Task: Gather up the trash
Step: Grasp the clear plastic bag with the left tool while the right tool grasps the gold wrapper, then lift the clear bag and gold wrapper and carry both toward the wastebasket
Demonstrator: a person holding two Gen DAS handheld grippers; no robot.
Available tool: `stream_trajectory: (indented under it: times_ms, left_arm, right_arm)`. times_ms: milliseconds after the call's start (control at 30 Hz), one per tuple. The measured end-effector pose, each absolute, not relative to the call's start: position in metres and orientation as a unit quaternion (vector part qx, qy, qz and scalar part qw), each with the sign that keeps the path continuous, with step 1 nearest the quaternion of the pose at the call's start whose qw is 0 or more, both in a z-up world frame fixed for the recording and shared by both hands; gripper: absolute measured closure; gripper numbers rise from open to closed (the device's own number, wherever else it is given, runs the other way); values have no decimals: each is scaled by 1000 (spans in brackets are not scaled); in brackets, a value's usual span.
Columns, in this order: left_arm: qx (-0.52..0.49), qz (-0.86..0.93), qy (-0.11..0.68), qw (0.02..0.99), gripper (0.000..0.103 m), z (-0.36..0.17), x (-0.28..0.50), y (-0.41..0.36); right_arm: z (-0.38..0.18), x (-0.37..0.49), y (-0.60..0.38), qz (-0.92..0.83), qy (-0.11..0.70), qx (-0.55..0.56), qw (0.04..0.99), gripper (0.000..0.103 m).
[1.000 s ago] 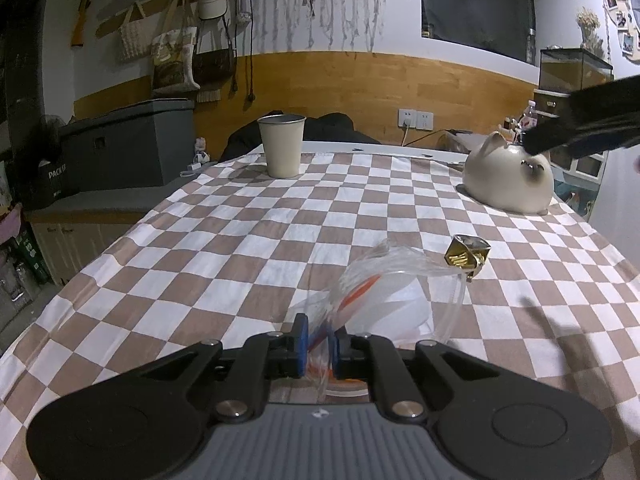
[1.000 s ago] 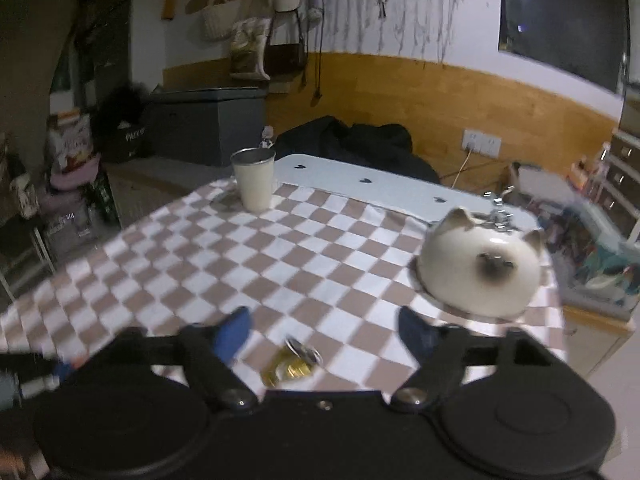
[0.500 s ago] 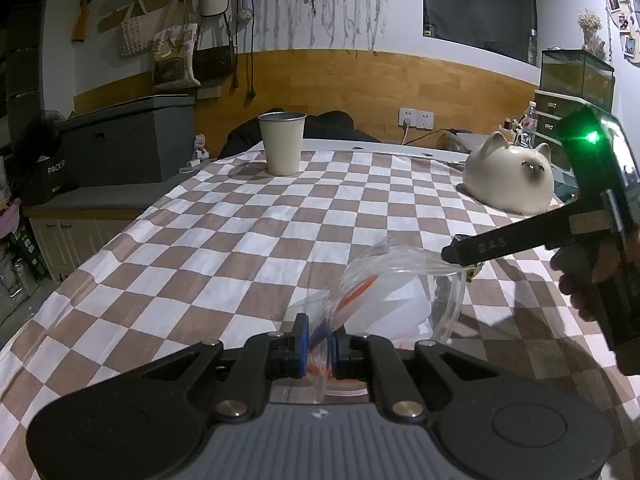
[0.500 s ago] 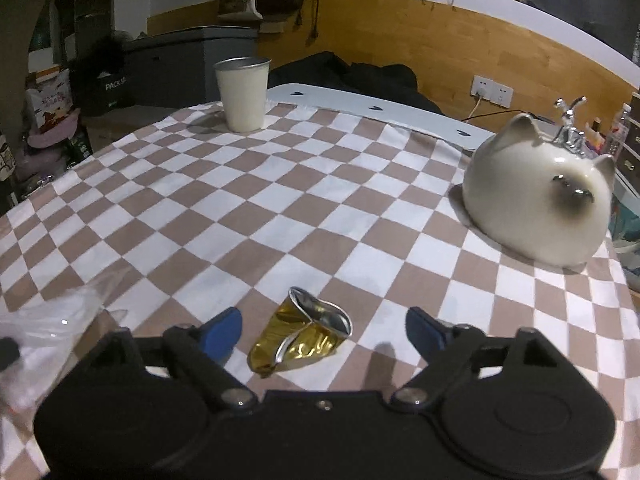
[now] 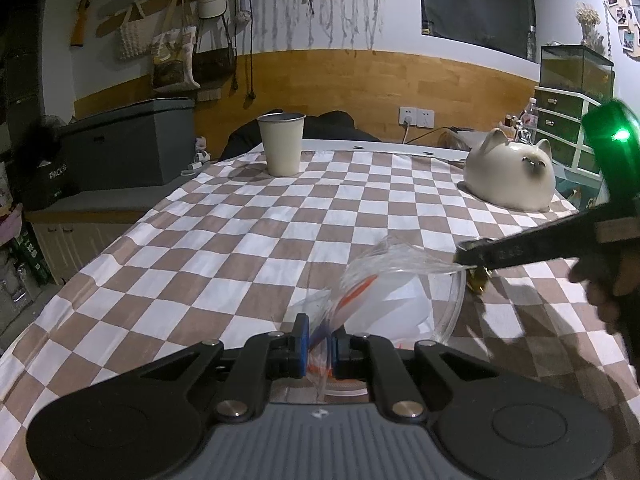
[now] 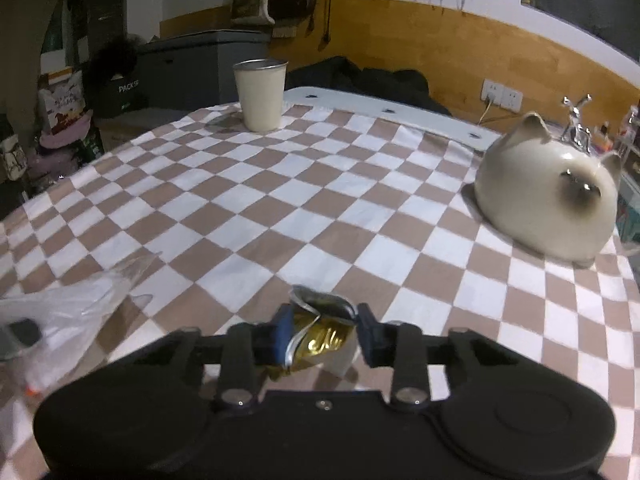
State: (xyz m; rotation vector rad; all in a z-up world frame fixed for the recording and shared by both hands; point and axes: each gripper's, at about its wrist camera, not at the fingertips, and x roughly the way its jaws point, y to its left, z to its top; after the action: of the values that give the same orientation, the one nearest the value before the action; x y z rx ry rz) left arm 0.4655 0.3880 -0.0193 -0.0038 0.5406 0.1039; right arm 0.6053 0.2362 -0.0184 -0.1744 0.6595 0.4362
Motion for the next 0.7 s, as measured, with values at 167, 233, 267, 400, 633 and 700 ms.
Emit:
stream_trajectory:
  times_ms: [167,233,267,400,633,700]
  left_arm:
    - [-2,52,264,963,93,-18,463,387]
    - [-3,51,262,964,93,-16,463,387]
    - [-3,49,261,964,93,-15,463,386]
    - [-2,47,256,965,95,-11,460,383]
    - [4,52,258,965,95,-9,449,370]
    - [3,58,259,964,95,-8,440,364]
  right_arm:
    - [-17,583,229,224,321,-102,914,71]
    - [-16,576,224,226,323,-98,914,71]
    - [-16,570,222,227,322,-98,914,71]
    - [-12,546,212,243,320,-94,911,73]
    - [-7,507,188,247,316,-74,913,75]
    - [-7,498,180,247,318,-65,913,76]
